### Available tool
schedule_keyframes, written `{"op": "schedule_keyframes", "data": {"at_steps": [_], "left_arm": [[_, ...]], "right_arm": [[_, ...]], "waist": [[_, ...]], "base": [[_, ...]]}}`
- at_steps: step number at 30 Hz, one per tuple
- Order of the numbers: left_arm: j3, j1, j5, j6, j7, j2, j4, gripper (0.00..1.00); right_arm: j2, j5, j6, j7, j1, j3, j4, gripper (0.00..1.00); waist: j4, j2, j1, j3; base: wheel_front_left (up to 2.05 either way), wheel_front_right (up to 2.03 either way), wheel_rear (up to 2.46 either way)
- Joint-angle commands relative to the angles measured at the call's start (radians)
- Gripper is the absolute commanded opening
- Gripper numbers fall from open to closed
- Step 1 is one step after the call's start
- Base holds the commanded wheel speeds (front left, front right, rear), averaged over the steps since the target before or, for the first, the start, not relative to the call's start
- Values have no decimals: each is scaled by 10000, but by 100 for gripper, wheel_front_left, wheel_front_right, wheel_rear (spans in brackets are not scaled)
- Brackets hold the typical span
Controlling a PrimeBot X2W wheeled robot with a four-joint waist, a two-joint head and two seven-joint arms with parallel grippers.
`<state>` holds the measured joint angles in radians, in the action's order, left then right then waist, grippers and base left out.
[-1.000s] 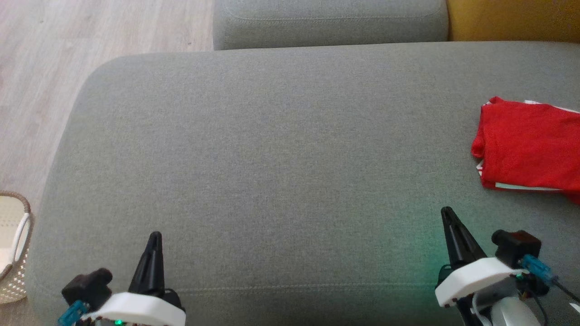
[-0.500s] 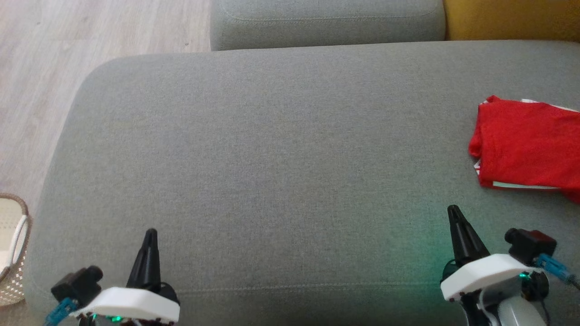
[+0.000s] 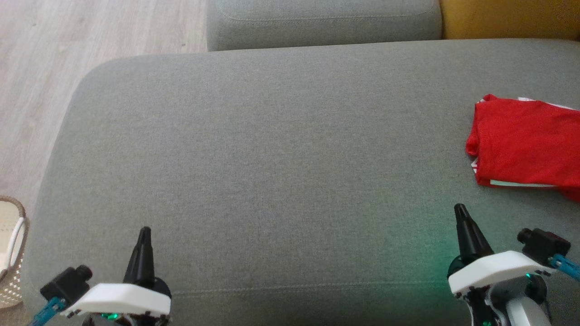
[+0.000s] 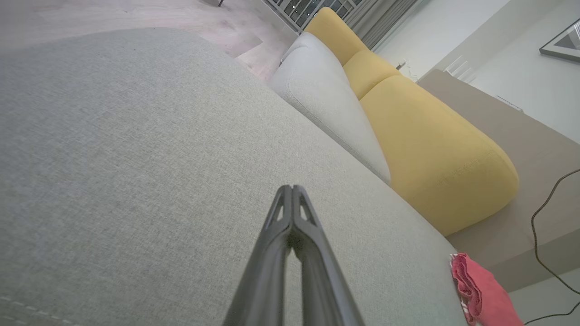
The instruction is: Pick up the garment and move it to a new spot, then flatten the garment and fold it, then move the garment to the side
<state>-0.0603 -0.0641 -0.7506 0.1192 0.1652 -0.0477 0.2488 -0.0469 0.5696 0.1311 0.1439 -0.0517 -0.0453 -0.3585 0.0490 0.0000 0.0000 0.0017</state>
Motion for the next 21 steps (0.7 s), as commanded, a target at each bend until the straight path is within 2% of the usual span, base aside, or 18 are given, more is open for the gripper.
{"op": "schedule_keyframes", "data": {"at_steps": [1,21], "left_arm": [[188,540,-190,32,-74,-102,-290,0],[478,802,-2147,51,-638,-130,-236,0]], "right_arm": [[-29,243,-1,-37,-463,-8,396,0],[-30,2545,-2,-612,-485,-161,564,0]], "waist": [[-4,0,0,0],[-114,0,0,3]], "base": [[0,0,0],[0,0,0]]}}
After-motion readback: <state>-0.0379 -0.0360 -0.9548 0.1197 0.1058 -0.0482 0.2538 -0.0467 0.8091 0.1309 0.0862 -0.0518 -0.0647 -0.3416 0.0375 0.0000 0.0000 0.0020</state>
